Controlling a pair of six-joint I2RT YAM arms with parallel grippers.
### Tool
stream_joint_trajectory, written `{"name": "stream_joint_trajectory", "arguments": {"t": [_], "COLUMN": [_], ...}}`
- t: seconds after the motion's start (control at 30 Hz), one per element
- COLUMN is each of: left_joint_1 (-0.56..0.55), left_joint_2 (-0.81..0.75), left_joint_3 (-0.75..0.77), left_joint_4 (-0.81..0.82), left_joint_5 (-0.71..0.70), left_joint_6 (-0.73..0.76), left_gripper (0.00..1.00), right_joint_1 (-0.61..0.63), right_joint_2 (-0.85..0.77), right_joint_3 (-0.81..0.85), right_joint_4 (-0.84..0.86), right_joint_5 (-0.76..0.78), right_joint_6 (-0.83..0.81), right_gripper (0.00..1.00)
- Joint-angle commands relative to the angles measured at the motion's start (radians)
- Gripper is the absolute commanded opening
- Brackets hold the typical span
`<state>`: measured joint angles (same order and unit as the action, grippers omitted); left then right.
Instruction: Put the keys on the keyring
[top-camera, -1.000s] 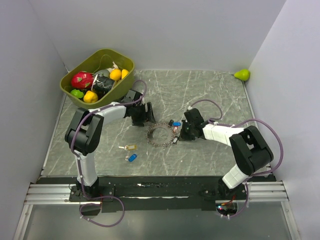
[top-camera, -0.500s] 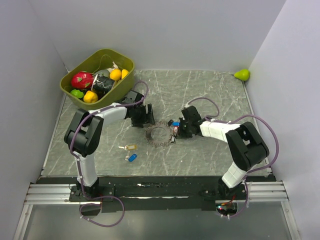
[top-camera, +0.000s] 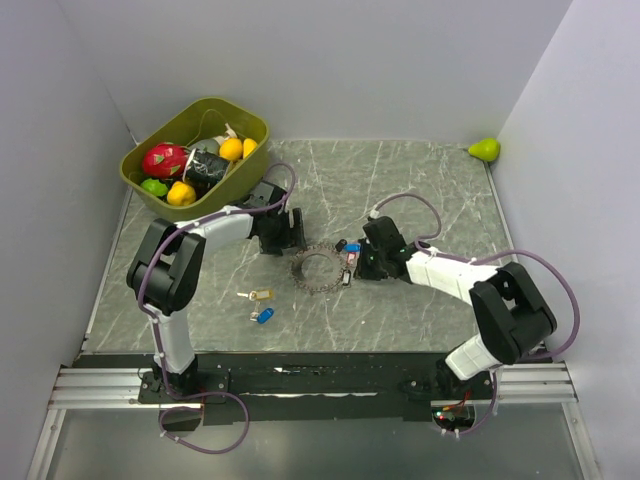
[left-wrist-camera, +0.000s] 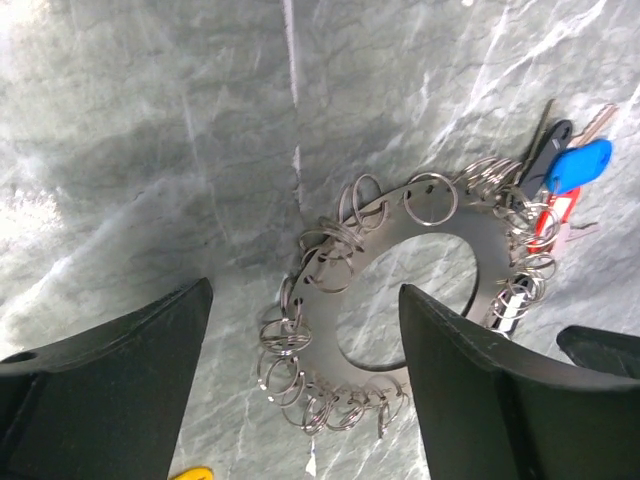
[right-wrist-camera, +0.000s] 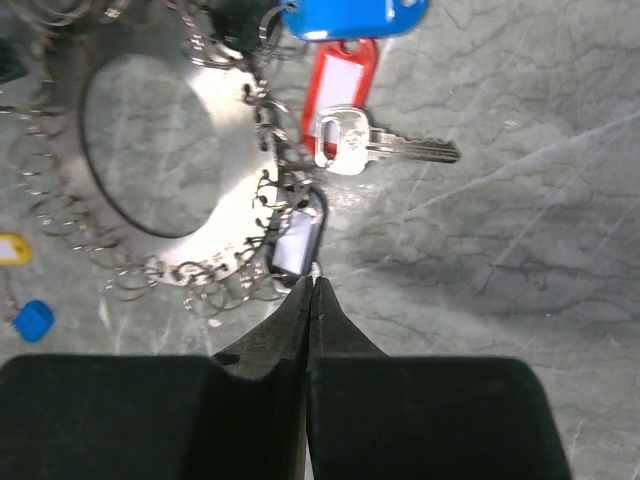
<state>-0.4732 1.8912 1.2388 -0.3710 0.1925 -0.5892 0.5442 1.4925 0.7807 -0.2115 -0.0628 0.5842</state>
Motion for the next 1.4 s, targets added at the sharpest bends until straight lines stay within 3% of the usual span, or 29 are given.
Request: {"name": "stream_joint_trajectory", "arguments": {"t": [0.0, 0.1, 0.27, 0.57, 0.97, 1.07, 1.13, 1.23, 1.37], "left_joint_1": [-0.004, -0.004, -0.011, -0.09, -0.108, -0.11, -0.11, -0.116, -0.119], "left_joint_2": [-0.049, -0.049, -0.043, 0.042, 0.08, 0.095, 0.117, 0.138, 0.149], "left_joint_3": [0.004, 0.017, 0.048, 0.157, 0.179, 0.18, 0.188, 0.205, 0.226], "left_joint_4": [-0.045, -0.088, -0.198, -0.376, -0.352, -0.336, -0.333, -0.338, -0.329], "left_joint_5": [-0.033, -0.079, -0.163, -0.269, -0.163, -0.142, -0.136, -0.166, -0.186], "left_joint_6": [0.008, 0.023, 0.038, 0.068, 0.095, 0.094, 0.092, 0.081, 0.063], "left_gripper": [0.78, 0.71, 0.76, 0.74, 0.52, 0.42, 0.28, 0.18, 0.13], "right_joint_1": [0.01, 0.011, 0.011, 0.01, 0.01, 0.013, 0.016, 0.029, 0.056], "right_joint_2": [0.043, 0.066, 0.141, 0.359, 0.371, 0.344, 0.327, 0.308, 0.276], "right_joint_3": [0.041, 0.107, 0.278, 0.483, 0.442, 0.393, 0.356, 0.31, 0.255], "right_joint_4": [-0.009, -0.035, -0.114, -0.221, -0.244, -0.221, -0.206, -0.194, -0.178], "right_joint_5": [0.058, 0.101, 0.181, 0.228, 0.155, 0.112, 0.075, 0.031, -0.009], "right_joint_6": [-0.02, -0.056, -0.126, -0.15, -0.139, -0.13, -0.126, -0.119, -0.107], "right_gripper": [0.0, 0.0, 0.0, 0.0, 0.0, 0.0, 0.0, 0.0, 0.0]}}
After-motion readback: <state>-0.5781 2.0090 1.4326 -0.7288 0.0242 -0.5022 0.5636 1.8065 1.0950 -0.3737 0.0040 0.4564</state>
